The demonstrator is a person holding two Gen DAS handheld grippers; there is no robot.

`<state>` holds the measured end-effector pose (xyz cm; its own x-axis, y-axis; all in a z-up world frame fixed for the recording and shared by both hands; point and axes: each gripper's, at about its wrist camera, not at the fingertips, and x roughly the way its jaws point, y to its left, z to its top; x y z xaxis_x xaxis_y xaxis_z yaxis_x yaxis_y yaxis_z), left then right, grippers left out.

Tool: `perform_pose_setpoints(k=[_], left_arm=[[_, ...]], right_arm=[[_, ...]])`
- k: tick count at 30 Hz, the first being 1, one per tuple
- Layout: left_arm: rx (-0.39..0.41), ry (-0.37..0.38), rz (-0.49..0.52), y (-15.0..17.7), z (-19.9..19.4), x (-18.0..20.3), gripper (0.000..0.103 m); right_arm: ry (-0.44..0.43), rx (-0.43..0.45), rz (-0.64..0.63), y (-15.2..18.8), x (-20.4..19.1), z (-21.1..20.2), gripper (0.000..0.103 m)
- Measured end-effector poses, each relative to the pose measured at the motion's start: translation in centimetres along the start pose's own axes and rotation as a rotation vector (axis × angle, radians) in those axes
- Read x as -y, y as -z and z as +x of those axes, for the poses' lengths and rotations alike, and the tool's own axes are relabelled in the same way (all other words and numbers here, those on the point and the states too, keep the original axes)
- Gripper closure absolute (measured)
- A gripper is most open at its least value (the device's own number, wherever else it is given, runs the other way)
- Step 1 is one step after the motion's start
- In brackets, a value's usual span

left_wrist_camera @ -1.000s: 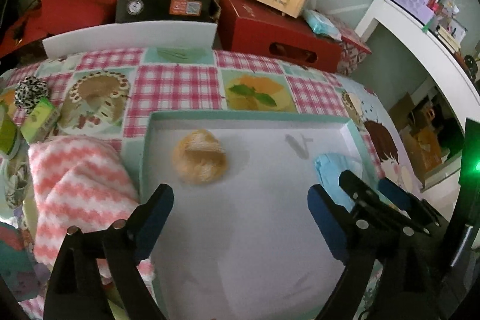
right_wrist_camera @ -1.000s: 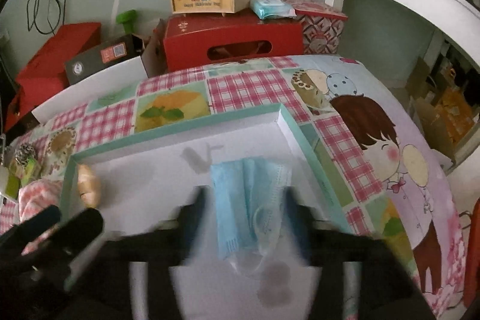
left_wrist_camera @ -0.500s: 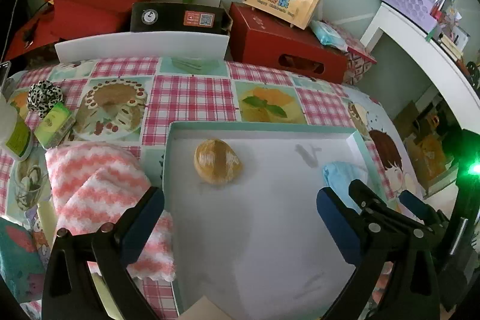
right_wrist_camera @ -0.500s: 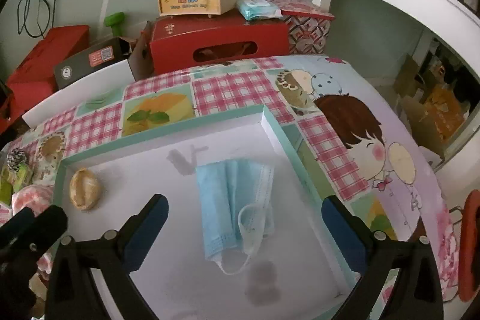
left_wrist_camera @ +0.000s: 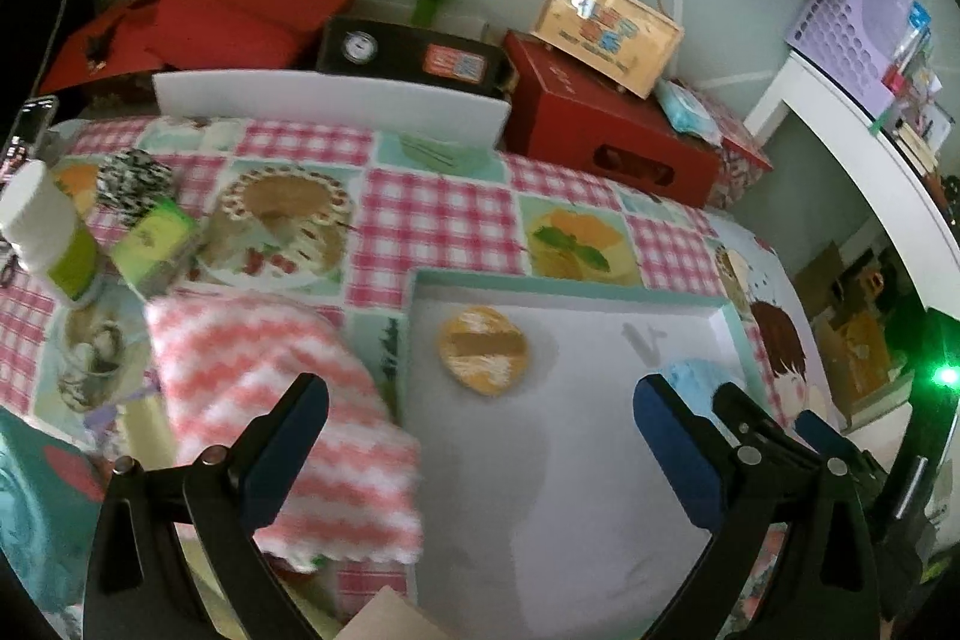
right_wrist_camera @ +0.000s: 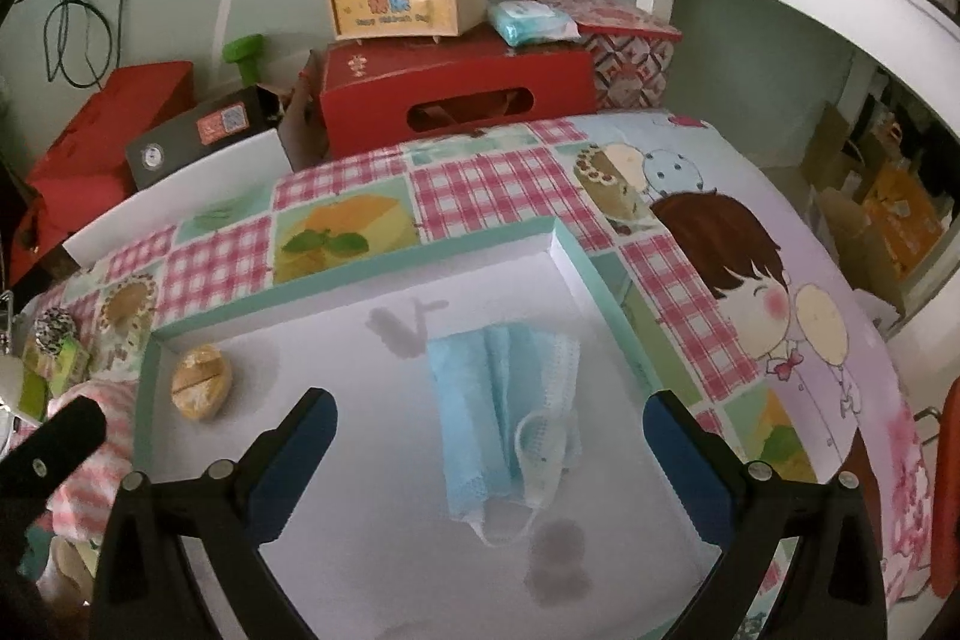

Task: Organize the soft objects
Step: 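Reach the right gripper to the pink striped towel and grasp it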

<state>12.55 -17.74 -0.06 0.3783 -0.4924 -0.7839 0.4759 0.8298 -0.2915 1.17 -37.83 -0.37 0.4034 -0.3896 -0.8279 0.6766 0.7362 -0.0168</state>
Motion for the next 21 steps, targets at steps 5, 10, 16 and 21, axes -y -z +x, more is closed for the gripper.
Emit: perform_pose_setpoints(k=[5,10,16,21], left_arm=[[0.022,-0.070,-0.041,-1.2,-1.5,-3.0,0.002],[0.093,-0.160,-0.109,-2.4,-4.0,-6.9,0.002],[0.088,-0.257,-0.150,-2.8,-5.1,-10.6,0.002],[0.094,-0.297,-0.184,-2.6,-5.5,-12.6,0.002]], right_arm=[[-0.040,0.022,-0.018,-0.3,-1.3,-0.7,0.000],[-0.114,0.031,-0.065,-0.3,-3.9,-1.2,0.000],[-0.259,0.019,-0.132,0.4,-8.6,-1.9,0.000],[-0.373,0.003,-0.208,1.5,-12.8,-2.3,0.000]])
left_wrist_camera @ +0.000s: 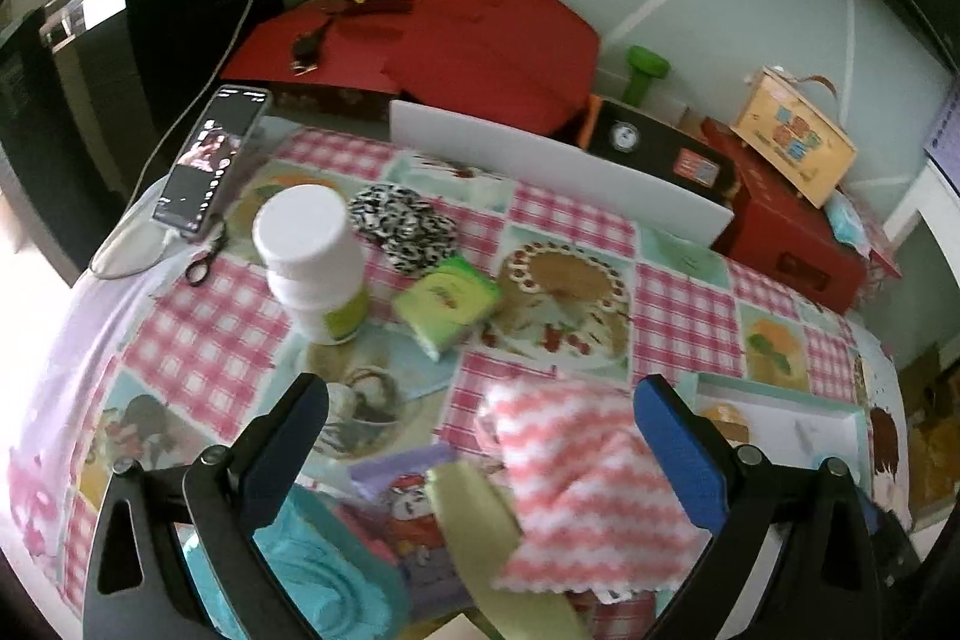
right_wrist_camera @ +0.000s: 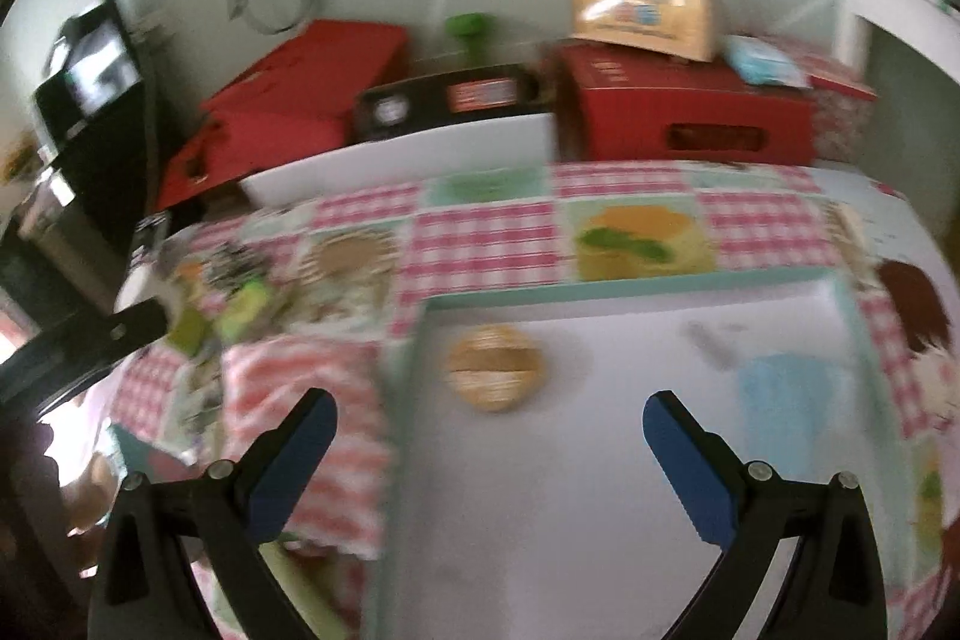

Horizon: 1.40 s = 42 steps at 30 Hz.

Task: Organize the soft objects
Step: 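Reach the right gripper to the pink striped towel and grasp it, then lift the towel with the right gripper while the left gripper grasps a clear roll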

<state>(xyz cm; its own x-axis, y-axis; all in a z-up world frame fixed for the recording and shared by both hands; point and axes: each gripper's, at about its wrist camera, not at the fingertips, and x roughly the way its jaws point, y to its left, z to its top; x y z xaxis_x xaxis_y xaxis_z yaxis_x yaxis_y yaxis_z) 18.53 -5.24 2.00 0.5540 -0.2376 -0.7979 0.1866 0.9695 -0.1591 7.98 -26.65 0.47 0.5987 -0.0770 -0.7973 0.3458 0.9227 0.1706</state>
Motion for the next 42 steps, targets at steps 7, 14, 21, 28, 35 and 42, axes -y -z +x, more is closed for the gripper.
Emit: perform_pose_setpoints(k=[7,14,21,28,35,42], left_arm=[[-0.067,-0.014,0.001,0.1,0.8,-0.8,0.002],[-0.103,-0.031,-0.011,0.2,1.3,-1.6,0.002],[-0.153,-0.044,-0.013,0.6,2.2,-2.0,0.002],[-0.199,-0.058,0.017,1.1,3.0,-1.7,0.002],[-0.199,-0.065,0.032,1.1,3.0,-1.6,0.002],[-0.202,-0.066,0.033,1.0,3.0,-1.6,0.002]], right_arm=[[-0.086,-0.026,-0.118,1.2,-4.7,1.4,0.000],[-0.123,-0.050,-0.183,2.2,-7.1,3.0,0.001],[-0.146,-0.081,-0.204,2.7,-7.9,4.1,0.017],[-0.197,-0.111,-0.179,3.1,-7.9,4.6,0.047],[-0.253,-0.116,-0.135,3.1,-7.3,4.5,0.074],[-0.291,-0.110,-0.109,2.9,-7.0,4.1,0.094]])
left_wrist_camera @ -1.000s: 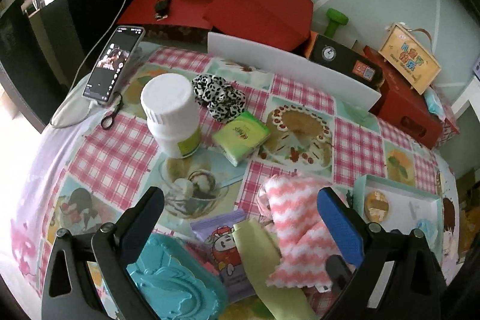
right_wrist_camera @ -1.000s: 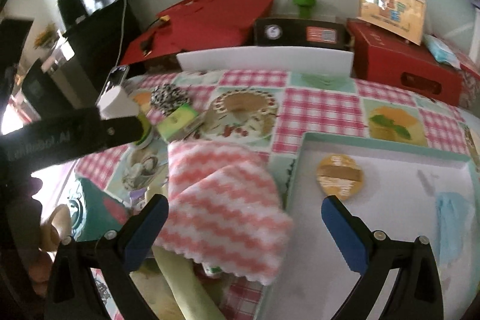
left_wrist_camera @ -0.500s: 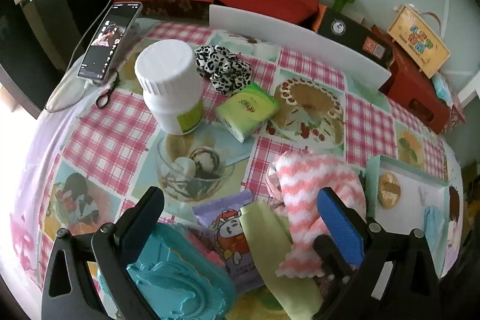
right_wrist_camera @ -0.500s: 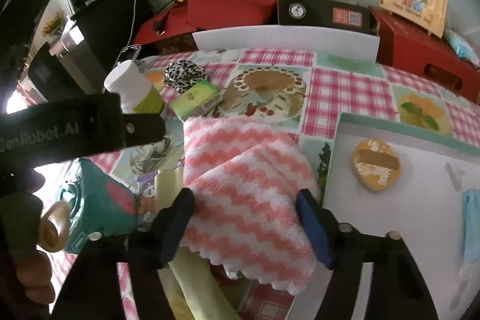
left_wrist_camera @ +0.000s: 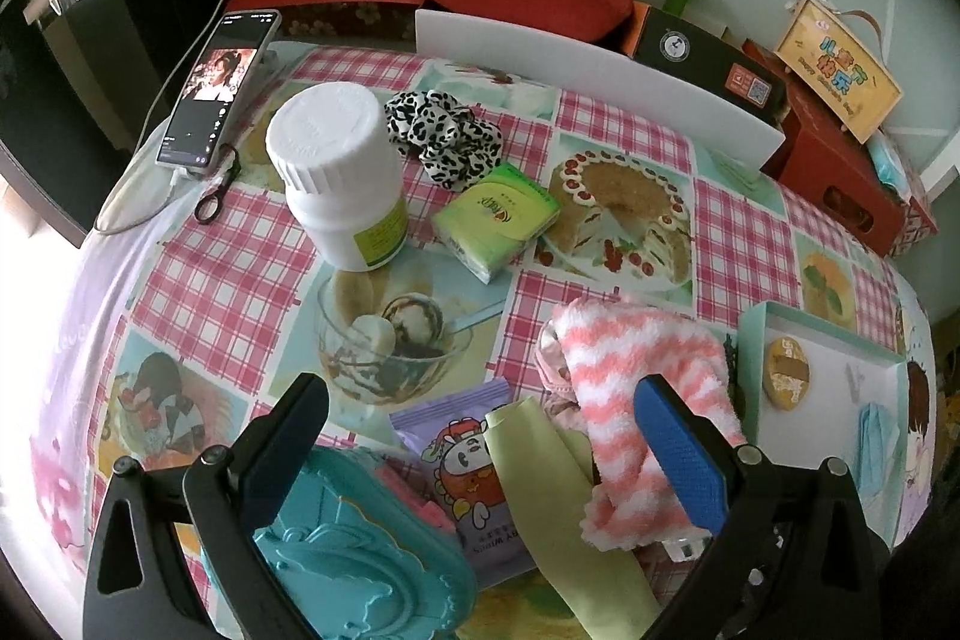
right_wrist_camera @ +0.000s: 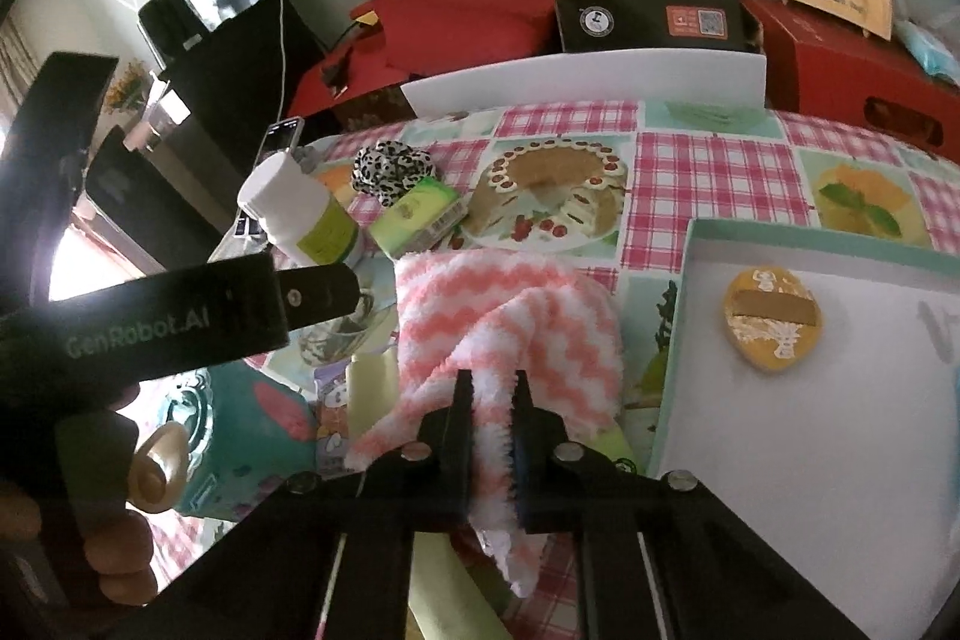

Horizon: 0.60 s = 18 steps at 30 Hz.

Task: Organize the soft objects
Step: 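Lift the towel with the right gripper while the left gripper grasps a clear roll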

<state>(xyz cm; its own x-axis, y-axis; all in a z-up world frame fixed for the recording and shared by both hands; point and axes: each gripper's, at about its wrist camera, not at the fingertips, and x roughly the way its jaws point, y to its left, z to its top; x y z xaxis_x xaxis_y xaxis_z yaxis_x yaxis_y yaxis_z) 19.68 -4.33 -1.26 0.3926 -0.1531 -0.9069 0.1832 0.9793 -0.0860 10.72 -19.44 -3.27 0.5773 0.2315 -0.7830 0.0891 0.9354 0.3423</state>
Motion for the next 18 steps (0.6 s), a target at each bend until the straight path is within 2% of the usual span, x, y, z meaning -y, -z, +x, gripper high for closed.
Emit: perform_pose_setpoints(k=[8,13,18], left_arm=[[0.016,0.029,-0.020,-0.1,-0.6,0.1,0.002],[0.023,0.045,0.004,0.0,-0.7,1.0,0.002],[0.033,0.049,0.037,0.2,-0.9,2.1,0.002]], right_arm=[[0.008,0.057,0.036,-0.4,1.1,-1.6,0.095],[0.070,0.083,0.060,-0.7,2.7,-2.6,0.095],[0.071,0.140,0.122,-1.1,4.7,-4.5,0.095]])
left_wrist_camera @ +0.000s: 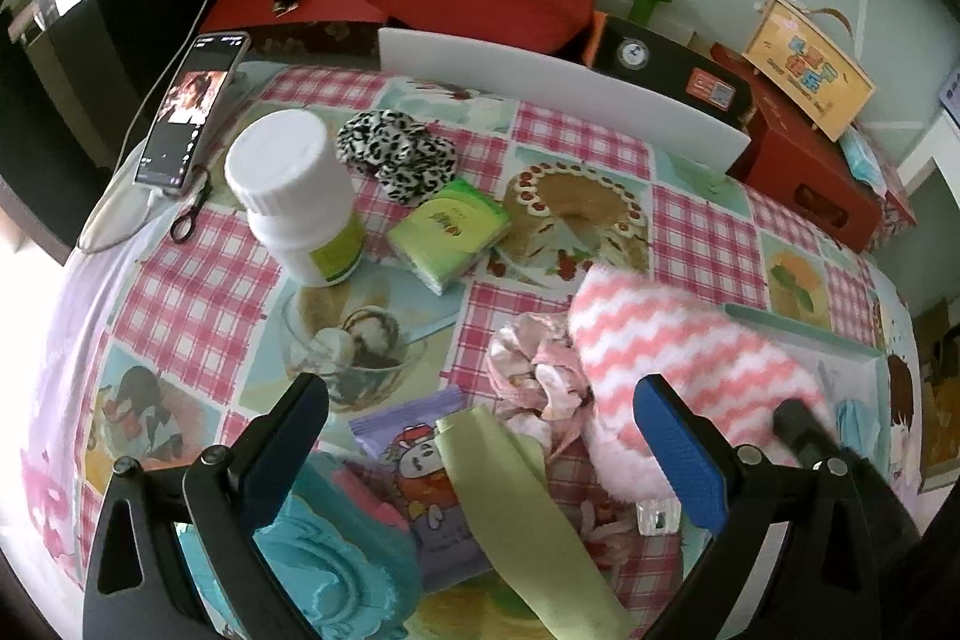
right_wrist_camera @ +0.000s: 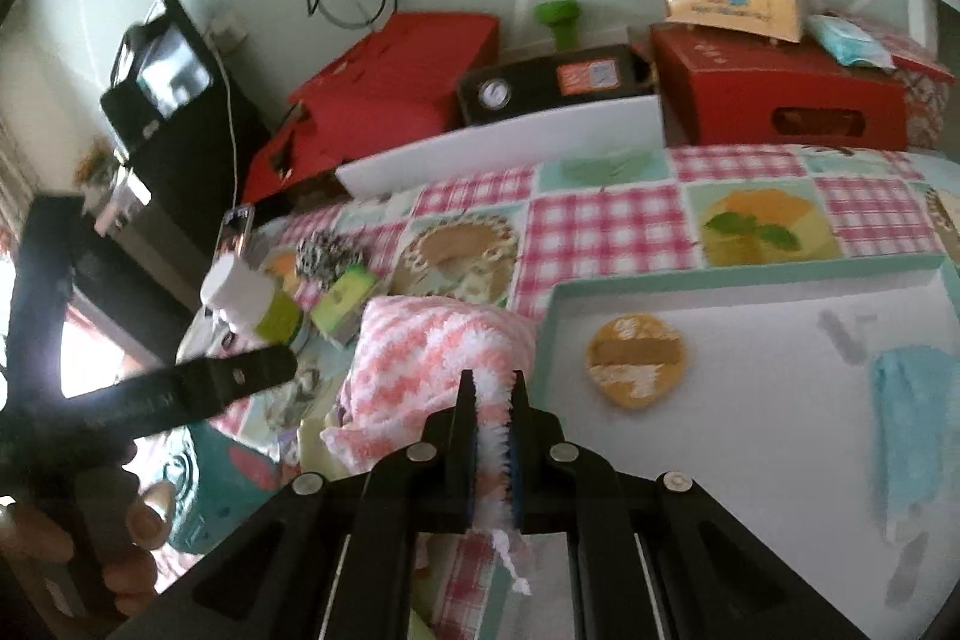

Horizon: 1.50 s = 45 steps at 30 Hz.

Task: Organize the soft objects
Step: 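Lift the towel with the right gripper while the left gripper grasps a clear roll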

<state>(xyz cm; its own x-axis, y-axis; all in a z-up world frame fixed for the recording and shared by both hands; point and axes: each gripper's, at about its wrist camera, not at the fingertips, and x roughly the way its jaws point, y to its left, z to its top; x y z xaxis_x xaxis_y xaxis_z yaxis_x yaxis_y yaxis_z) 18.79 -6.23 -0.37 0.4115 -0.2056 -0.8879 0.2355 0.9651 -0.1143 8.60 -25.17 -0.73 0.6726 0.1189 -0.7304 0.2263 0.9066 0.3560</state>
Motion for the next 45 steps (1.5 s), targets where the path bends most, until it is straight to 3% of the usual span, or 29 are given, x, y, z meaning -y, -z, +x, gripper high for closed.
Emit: perform_pose_setpoints(k=[18,24,31,34,40,43,45], left_arm=[[0.035,0.037,0.024,-0.1,-1.3,1.4,0.002],[0.029,0.078,0.072,0.2,-1.4,3.4,0.002],[0.004,0.136,0.178,1.5,-0.4,7.5,0.003],[-0.010,0.144,0.206,2.0,0.2,8.6,0.010],[-0.078,0.145,0.219,3.0,2.3,9.8,0.036],[-0.106,0.147,0.217,3.4,3.2,10.0,0.050],[-0.117,0.151,0.214,3.5,3.5,10.0,0.064]], right_arm=[[-0.130,0.333,0.044,-2.4,0.1,-8.4,0.095],[-0.089,0.441,0.050,-3.0,0.9,-12.3,0.095],[0.022,0.495,0.090,-3.3,3.5,-14.9,0.095],[0.059,0.515,0.112,-3.3,4.8,-15.9,0.095],[0.091,0.525,0.149,-3.0,6.7,-16.5,0.095],[0.094,0.518,0.155,-3.0,7.1,-16.4,0.095],[0.093,0.515,0.159,-2.9,7.3,-16.4,0.095]])
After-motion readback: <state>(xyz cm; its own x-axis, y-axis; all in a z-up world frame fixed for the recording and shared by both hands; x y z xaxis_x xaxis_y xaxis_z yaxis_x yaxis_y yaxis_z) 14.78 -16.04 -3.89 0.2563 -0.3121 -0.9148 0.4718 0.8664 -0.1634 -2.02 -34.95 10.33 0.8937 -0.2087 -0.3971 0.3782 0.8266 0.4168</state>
